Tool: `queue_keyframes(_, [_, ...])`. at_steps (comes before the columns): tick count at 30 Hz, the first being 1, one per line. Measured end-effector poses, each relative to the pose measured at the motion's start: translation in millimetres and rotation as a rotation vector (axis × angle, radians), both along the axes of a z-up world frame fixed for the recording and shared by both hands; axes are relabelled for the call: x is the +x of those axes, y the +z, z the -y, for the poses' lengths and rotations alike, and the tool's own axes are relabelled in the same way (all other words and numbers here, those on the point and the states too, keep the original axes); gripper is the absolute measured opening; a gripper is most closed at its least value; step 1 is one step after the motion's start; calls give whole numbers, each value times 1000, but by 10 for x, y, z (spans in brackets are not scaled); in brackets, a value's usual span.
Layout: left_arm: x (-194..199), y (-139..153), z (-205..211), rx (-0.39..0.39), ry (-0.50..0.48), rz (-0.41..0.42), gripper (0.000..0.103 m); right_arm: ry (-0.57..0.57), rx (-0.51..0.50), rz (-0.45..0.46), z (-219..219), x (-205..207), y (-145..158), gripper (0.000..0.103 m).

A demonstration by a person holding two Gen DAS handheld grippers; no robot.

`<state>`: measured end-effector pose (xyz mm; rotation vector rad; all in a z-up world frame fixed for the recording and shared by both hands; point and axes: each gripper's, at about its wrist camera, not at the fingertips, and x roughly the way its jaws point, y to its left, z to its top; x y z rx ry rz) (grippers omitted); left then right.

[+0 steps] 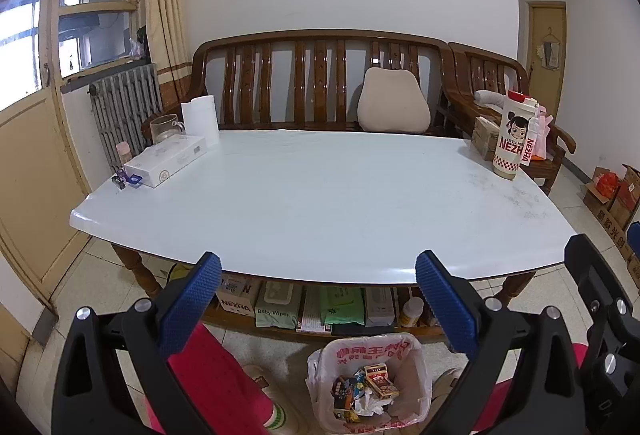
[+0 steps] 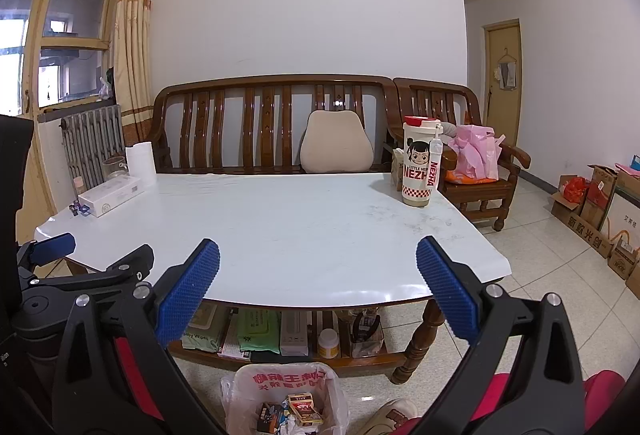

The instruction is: Collect trash

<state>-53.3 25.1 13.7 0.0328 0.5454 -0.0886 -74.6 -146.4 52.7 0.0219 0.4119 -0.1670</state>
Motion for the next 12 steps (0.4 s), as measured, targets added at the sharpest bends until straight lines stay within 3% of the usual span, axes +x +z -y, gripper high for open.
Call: queue_keyframes(12, [35, 21, 6, 19, -4, -11, 95, 1, 1, 3, -5, 10, 5, 96])
